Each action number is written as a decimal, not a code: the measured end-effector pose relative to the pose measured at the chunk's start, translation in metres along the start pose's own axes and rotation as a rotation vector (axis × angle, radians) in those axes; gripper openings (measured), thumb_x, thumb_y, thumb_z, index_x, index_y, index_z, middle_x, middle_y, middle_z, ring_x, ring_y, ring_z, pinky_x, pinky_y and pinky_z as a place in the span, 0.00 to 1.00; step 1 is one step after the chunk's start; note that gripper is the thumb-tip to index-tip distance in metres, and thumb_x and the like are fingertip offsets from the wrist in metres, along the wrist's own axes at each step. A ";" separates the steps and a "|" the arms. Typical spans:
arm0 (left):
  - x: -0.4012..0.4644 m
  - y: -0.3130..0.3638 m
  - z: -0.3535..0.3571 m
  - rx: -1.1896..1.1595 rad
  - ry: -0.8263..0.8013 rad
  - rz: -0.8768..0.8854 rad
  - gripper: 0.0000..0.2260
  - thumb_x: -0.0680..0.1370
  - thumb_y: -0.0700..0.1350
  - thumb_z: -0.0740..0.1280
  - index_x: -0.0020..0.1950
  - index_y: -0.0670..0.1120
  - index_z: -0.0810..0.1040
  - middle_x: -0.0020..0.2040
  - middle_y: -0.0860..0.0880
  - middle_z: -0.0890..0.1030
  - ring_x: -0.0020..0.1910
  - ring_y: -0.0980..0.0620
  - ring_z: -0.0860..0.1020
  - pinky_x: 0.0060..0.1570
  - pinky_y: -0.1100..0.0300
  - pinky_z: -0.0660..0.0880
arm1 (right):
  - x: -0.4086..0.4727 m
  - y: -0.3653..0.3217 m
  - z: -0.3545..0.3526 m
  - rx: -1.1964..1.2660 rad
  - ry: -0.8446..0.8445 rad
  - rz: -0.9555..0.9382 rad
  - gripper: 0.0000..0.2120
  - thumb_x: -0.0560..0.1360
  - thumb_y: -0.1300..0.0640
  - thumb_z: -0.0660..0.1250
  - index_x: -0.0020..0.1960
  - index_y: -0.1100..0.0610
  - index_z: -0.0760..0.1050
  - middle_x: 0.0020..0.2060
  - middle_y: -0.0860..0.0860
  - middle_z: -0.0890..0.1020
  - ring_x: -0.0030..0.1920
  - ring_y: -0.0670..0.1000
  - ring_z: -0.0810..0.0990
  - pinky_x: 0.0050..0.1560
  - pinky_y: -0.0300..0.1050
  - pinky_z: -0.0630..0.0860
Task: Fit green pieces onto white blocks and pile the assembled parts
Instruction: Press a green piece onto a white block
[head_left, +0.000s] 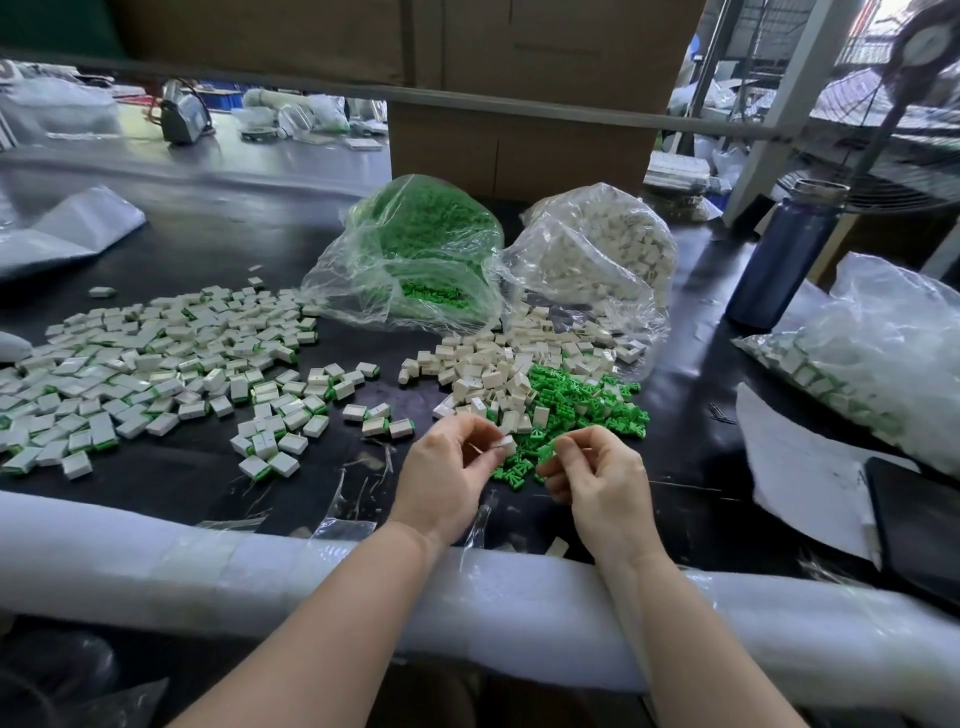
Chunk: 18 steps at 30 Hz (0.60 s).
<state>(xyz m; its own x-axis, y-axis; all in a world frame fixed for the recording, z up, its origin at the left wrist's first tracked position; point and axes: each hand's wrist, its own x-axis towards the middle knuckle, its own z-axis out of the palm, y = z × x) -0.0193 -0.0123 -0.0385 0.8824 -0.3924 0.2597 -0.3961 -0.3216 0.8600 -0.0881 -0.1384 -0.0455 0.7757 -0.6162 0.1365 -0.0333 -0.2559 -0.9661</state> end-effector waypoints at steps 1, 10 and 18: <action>0.000 0.000 0.001 -0.025 -0.031 -0.001 0.03 0.73 0.43 0.71 0.45 0.46 0.79 0.38 0.54 0.79 0.35 0.60 0.75 0.40 0.71 0.74 | 0.000 -0.001 -0.001 0.049 -0.006 0.012 0.08 0.77 0.63 0.63 0.40 0.56 0.75 0.31 0.51 0.82 0.29 0.45 0.79 0.32 0.39 0.77; 0.002 -0.004 0.002 -0.193 -0.203 -0.081 0.04 0.73 0.44 0.71 0.45 0.44 0.79 0.38 0.49 0.79 0.35 0.55 0.75 0.38 0.62 0.76 | 0.001 -0.001 -0.008 0.176 -0.042 0.049 0.10 0.73 0.68 0.68 0.49 0.55 0.77 0.33 0.50 0.80 0.32 0.44 0.78 0.36 0.39 0.78; 0.004 -0.008 0.000 -0.206 -0.085 -0.109 0.03 0.74 0.44 0.70 0.44 0.47 0.78 0.39 0.50 0.79 0.38 0.55 0.76 0.44 0.63 0.75 | 0.003 0.005 -0.003 -0.232 0.041 -0.083 0.09 0.73 0.64 0.69 0.41 0.50 0.77 0.35 0.45 0.80 0.37 0.47 0.78 0.37 0.29 0.72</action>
<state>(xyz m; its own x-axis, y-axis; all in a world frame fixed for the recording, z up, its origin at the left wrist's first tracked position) -0.0125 -0.0110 -0.0444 0.8891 -0.4389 0.1298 -0.2317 -0.1870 0.9546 -0.0873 -0.1435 -0.0488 0.7560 -0.6141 0.2267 -0.1181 -0.4686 -0.8755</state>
